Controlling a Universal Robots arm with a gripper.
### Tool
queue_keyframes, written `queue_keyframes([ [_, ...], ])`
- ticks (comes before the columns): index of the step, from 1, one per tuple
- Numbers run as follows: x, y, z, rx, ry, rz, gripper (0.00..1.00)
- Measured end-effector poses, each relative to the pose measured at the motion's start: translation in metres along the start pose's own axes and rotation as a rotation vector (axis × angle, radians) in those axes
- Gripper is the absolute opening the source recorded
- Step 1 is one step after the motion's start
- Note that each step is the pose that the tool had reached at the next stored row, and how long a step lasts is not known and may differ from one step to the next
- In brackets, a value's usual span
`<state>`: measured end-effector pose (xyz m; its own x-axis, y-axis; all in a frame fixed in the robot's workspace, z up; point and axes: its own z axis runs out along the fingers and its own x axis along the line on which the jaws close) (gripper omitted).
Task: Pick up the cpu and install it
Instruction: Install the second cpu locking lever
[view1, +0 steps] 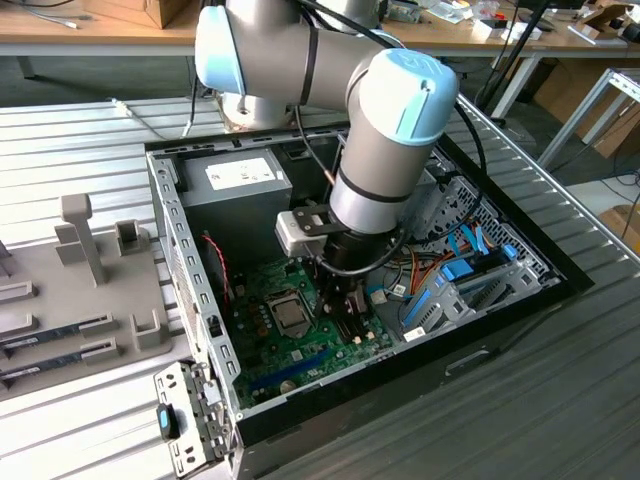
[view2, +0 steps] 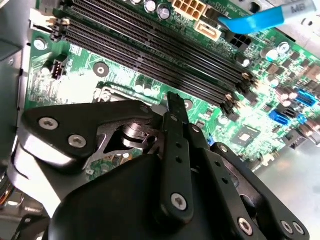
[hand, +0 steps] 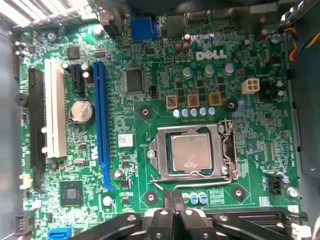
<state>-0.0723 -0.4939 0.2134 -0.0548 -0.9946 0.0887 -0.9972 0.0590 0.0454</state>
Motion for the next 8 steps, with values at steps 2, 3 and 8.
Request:
queue_keyframes([
  [2, 0.0007, 0.0003, -0.0077, 0.0, -0.0001, 0.0, 0.11],
  [3, 0.0009, 0.0004, -0.0104, 0.0, -0.0003, 0.0, 0.11],
  [8, 0.0029, 0.0012, -0.0339, 0.0, -0.0018, 0.0, 0.11],
])
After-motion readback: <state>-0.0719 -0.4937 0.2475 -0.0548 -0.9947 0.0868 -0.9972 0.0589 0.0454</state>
